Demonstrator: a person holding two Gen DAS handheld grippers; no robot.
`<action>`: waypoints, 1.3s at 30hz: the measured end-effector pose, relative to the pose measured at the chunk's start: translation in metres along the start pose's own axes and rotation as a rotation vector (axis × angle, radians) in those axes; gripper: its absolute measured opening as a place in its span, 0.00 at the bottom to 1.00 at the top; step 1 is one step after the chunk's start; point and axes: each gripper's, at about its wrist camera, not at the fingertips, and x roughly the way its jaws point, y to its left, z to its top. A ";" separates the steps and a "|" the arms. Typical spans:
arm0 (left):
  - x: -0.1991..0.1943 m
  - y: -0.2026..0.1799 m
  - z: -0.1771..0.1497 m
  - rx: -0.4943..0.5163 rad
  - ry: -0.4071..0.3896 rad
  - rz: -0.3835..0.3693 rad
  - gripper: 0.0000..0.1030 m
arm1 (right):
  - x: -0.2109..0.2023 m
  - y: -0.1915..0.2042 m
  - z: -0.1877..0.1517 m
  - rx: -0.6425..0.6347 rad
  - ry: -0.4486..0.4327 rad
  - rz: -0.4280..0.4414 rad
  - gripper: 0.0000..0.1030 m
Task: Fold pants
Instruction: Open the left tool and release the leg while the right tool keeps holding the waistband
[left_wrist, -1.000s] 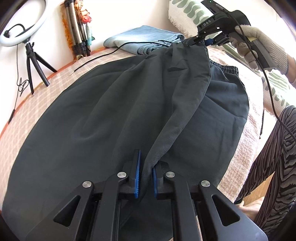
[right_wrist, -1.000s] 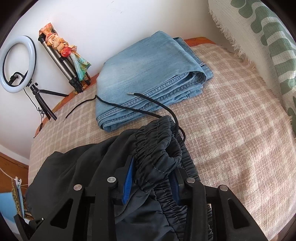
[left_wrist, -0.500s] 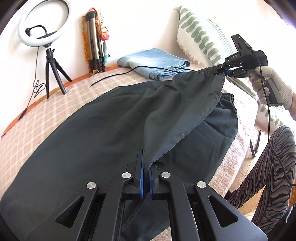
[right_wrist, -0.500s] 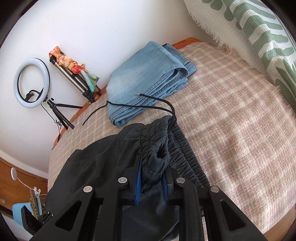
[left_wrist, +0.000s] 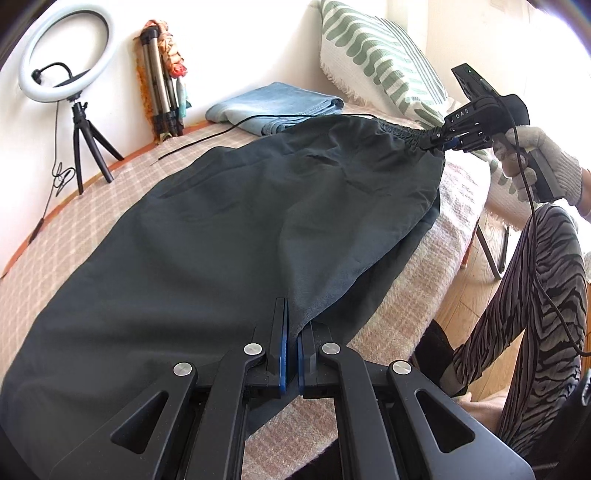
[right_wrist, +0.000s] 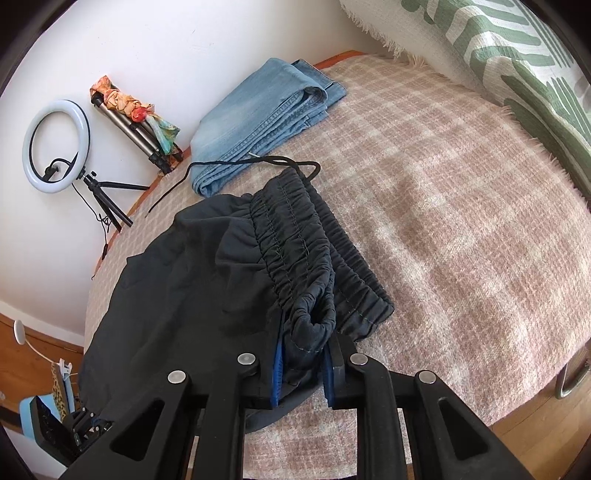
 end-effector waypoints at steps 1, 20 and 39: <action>0.001 0.000 -0.002 -0.002 0.003 0.000 0.02 | 0.003 -0.001 -0.003 -0.006 0.002 -0.010 0.15; 0.007 -0.005 -0.018 -0.005 0.092 -0.043 0.30 | -0.009 -0.001 0.001 -0.142 0.031 -0.090 0.41; 0.001 0.020 0.049 -0.176 -0.049 -0.085 0.38 | 0.032 -0.017 0.084 -0.223 -0.059 0.104 0.70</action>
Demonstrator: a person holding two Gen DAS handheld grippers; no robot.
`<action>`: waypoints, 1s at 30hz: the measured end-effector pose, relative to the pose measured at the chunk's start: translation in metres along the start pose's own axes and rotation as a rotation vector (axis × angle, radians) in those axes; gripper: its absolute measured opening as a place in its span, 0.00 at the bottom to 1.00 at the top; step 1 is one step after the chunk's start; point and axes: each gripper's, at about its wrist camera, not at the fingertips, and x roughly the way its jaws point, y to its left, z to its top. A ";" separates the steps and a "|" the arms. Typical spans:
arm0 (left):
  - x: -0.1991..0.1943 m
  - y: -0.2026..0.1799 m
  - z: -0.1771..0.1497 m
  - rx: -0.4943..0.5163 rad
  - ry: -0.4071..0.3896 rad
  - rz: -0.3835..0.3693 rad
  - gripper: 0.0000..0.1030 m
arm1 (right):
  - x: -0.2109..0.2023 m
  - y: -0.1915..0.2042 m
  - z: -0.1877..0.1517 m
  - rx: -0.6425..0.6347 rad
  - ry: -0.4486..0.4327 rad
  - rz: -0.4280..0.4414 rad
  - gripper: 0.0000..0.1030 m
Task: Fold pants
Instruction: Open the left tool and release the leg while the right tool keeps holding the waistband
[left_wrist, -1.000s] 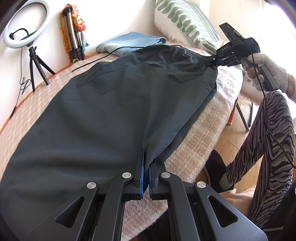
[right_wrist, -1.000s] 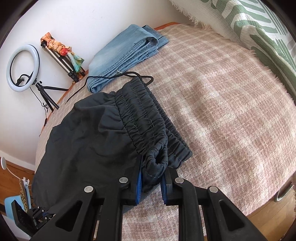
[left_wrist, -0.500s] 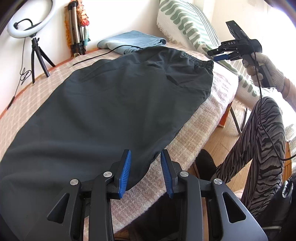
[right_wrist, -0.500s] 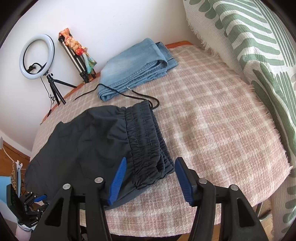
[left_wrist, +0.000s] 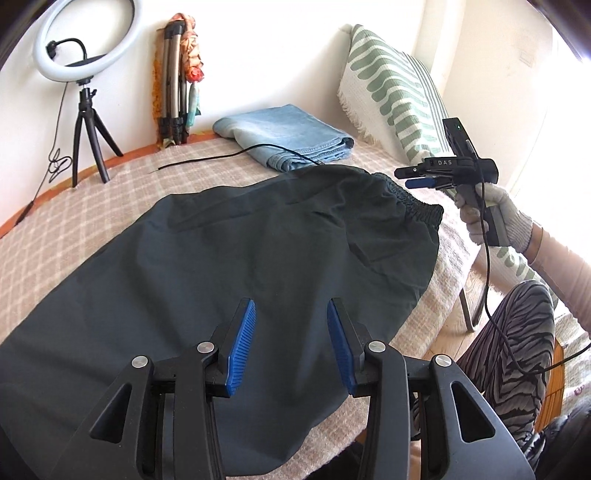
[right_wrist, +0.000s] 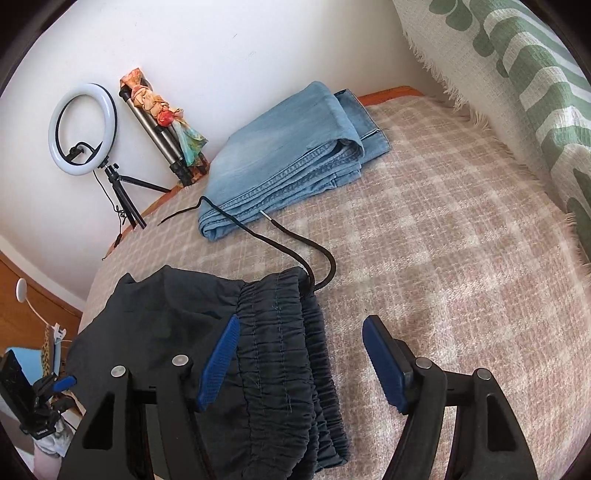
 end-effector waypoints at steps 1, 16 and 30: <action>0.004 0.001 0.001 -0.003 0.006 0.001 0.38 | 0.004 -0.001 0.002 -0.003 -0.002 0.004 0.70; 0.055 0.038 -0.010 -0.084 0.129 0.076 0.38 | 0.050 -0.007 0.005 -0.054 0.040 0.216 0.74; 0.064 0.033 -0.014 -0.059 0.146 0.098 0.38 | 0.033 0.052 -0.014 -0.217 0.007 0.115 0.37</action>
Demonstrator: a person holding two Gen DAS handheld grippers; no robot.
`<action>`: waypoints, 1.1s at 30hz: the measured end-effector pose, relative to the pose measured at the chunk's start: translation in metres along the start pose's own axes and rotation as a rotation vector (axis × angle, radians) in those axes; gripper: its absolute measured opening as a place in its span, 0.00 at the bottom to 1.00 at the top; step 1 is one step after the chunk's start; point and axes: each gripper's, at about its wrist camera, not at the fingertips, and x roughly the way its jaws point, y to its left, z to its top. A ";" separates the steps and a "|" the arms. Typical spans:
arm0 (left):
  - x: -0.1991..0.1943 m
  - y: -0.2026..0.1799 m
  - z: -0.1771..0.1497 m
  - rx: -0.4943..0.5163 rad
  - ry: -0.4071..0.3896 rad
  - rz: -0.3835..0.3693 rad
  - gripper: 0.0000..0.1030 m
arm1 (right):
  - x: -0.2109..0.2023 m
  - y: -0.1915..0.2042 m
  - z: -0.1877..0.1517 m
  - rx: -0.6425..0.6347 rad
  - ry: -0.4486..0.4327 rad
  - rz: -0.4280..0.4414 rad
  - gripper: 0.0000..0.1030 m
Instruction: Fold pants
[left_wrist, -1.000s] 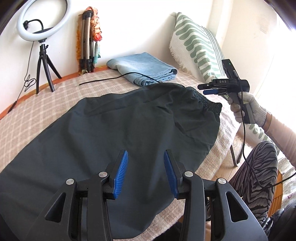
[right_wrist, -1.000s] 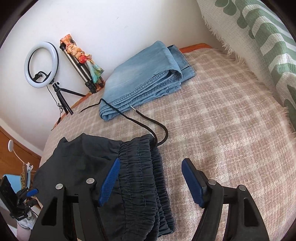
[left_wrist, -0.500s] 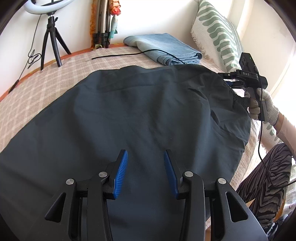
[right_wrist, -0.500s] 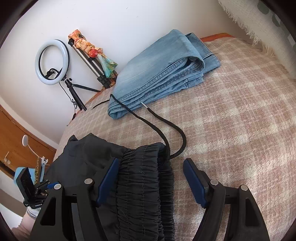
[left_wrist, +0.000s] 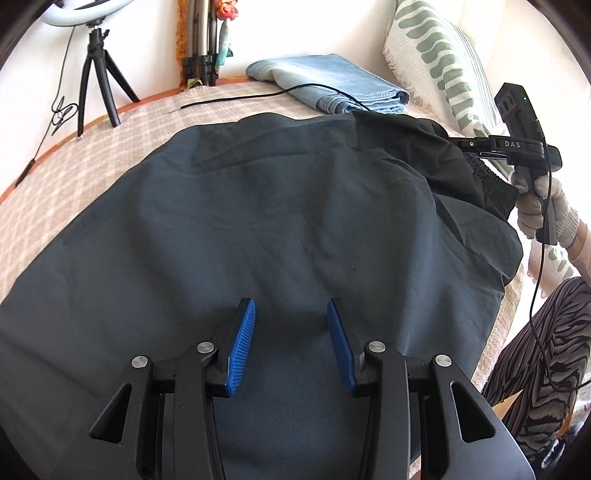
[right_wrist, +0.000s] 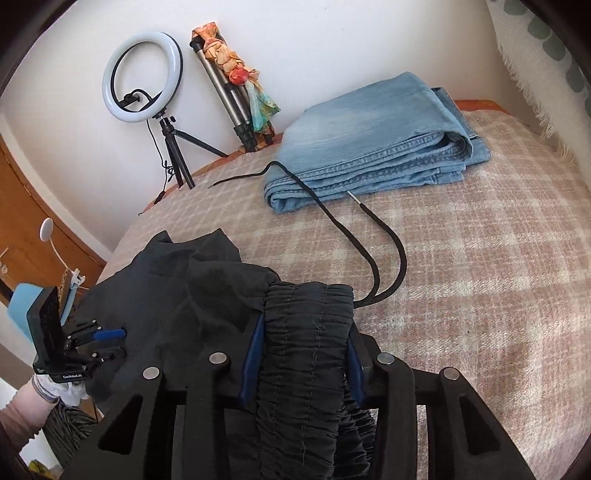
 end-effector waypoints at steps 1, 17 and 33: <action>-0.001 0.000 0.000 -0.003 -0.003 0.002 0.38 | -0.009 0.003 0.001 0.007 -0.022 -0.029 0.36; -0.025 0.009 -0.007 -0.028 -0.047 0.015 0.38 | -0.031 -0.031 0.008 0.076 0.026 -0.280 0.44; -0.031 0.012 -0.021 -0.018 -0.016 0.017 0.38 | -0.021 0.100 0.077 -0.129 -0.029 -0.034 0.59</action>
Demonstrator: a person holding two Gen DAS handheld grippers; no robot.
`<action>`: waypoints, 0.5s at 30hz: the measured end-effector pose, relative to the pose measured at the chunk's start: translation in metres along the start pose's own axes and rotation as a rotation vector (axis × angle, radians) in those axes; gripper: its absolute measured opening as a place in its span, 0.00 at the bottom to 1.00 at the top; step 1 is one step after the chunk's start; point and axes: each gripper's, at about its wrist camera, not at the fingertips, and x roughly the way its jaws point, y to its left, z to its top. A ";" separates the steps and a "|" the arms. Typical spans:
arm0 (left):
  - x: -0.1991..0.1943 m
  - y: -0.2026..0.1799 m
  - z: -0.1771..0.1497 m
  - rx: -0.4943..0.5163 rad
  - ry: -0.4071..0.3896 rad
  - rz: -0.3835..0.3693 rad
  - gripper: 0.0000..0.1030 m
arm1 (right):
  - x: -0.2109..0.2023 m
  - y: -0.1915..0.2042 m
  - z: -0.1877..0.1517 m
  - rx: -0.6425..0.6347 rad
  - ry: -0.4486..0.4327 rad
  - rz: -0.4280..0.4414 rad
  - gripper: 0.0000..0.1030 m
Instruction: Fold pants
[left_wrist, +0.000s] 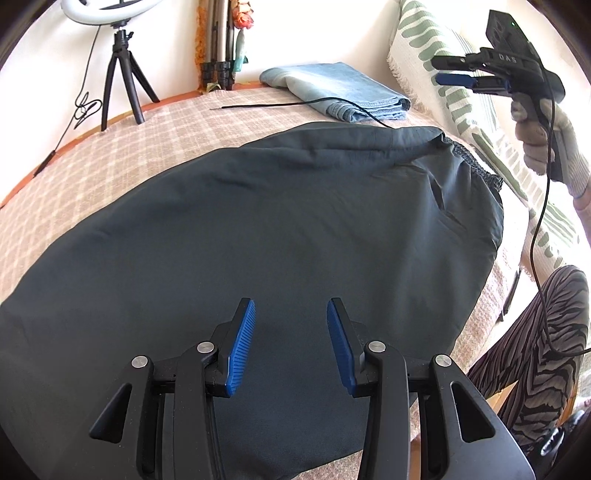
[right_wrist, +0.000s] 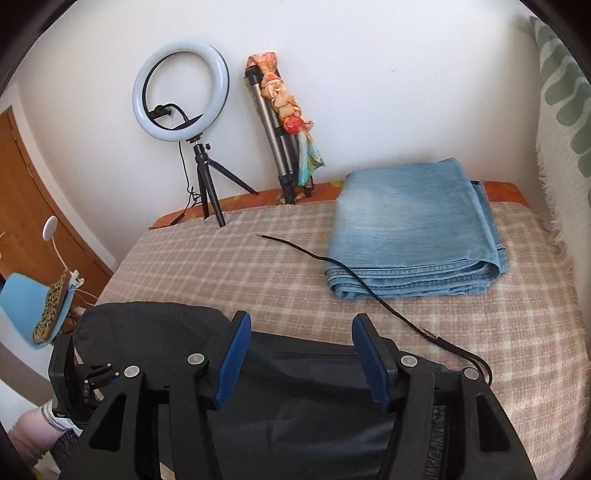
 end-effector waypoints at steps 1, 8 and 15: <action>0.000 0.001 -0.001 -0.004 0.001 0.001 0.38 | 0.012 0.008 0.005 -0.023 0.016 0.004 0.59; -0.008 0.013 -0.007 -0.019 -0.010 0.022 0.38 | 0.090 0.042 0.027 -0.068 0.139 0.061 0.59; -0.008 0.026 -0.012 -0.036 -0.005 0.041 0.38 | 0.159 0.050 0.028 -0.043 0.317 0.133 0.59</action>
